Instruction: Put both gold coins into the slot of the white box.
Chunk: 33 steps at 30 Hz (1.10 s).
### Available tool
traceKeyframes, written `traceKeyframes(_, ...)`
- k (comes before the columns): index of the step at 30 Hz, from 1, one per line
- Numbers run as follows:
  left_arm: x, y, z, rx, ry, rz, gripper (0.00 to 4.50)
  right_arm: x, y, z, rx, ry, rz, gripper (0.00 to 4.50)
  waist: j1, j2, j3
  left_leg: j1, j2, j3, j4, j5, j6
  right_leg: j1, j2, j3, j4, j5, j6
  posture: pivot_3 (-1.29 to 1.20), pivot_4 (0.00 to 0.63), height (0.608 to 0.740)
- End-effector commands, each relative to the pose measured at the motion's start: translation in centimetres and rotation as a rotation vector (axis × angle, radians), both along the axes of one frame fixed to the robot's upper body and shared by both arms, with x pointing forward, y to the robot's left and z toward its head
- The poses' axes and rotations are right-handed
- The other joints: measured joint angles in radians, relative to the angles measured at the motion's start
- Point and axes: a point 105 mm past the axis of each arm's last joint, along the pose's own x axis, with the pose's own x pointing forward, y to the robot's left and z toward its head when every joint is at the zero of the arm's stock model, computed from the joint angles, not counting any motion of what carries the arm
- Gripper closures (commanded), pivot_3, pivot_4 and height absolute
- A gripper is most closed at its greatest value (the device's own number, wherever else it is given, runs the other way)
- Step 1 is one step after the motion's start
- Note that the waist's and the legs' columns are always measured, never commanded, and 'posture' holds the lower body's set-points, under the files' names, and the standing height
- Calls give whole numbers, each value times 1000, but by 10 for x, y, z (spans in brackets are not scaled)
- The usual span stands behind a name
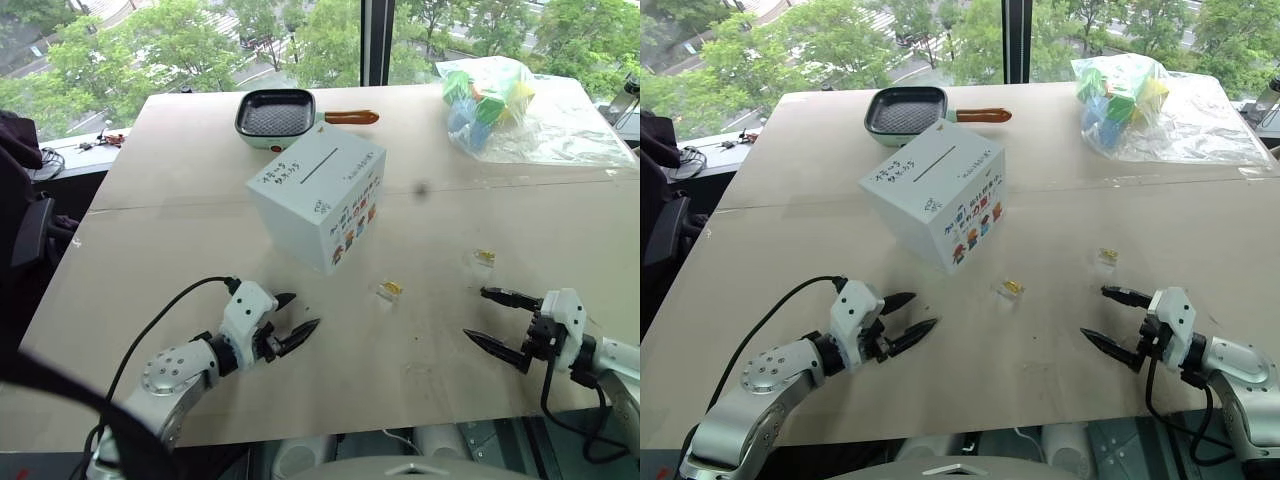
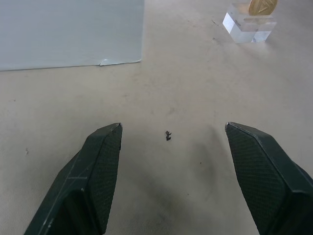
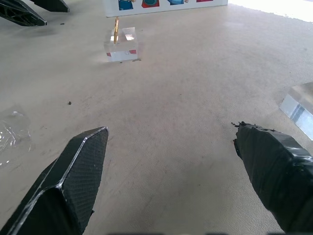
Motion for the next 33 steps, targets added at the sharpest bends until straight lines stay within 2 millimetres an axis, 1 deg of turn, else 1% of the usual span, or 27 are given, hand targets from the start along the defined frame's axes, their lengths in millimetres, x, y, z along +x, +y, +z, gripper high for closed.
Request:
traceKeyframes(1,-5,2,9,-14,-24,-14,1095,4,-4,8,-15,-36,1,0,-1,0,0,0,0,0,0,0,0,0,0,0,0,0,0,0,150,721)
traceKeyframes(4,-10,4,11,-28,-29,15,1095,11,-6,9,-28,-30,4,0,-6,0,0,0,0,1,0,0,0,0,0,1,0,0,0,0,150,721)
traceKeyframes(10,-7,5,13,-31,-42,24,1095,14,-6,8,-31,-21,8,0,3,0,0,0,0,-1,0,0,0,1,0,-1,0,0,0,0,150,721)
traceKeyframes(12,-6,3,16,-34,-51,14,1095,14,-7,11,-16,-20,0,0,1,0,0,0,0,0,0,0,0,1,0,-1,0,0,0,0,150,721)
traceKeyframes(17,-4,-5,31,-86,-80,-38,1095,16,-13,23,14,-31,-13,0,-1,0,0,0,0,0,0,0,0,0,0,0,0,0,0,0,150,721)
traceKeyframes(20,-4,-11,48,-130,-108,-92,1095,26,-20,41,27,-76,-42,0,-1,0,0,0,0,0,0,0,0,0,0,0,0,0,0,0,150,721)
traceKeyframes(22,-4,-19,64,-142,-141,-148,1095,41,-24,57,51,-125,-80,0,-3,0,0,1,0,0,0,0,0,1,0,0,1,0,0,0,150,721)
traceKeyframes(24,-4,-27,76,-139,-169,-193,1095,55,-26,64,59,-144,-105,0,-4,0,0,1,0,1,1,0,0,0,0,0,1,0,0,0,150,721)
traceKeyframes(28,0,-39,93,-118,-227,-243,1095,81,-30,55,-18,-110,-171,0,-1,0,0,1,0,1,1,2,-3,1,1,0,1,0,0,0,150,721)
traceKeyframes(31,1,-44,100,-92,-238,-268,1095,89,-26,56,-6,-113,-151,0,-2,0,0,0,0,0,1,2,-4,0,1,0,0,0,0,0,150,721)
traceKeyframes(33,0,-46,100,-71,-233,-283,1095,89,-23,54,4,-90,-127,0,-2,0,0,-1,0,1,0,2,-4,0,1,0,0,0,0,0,150,721)
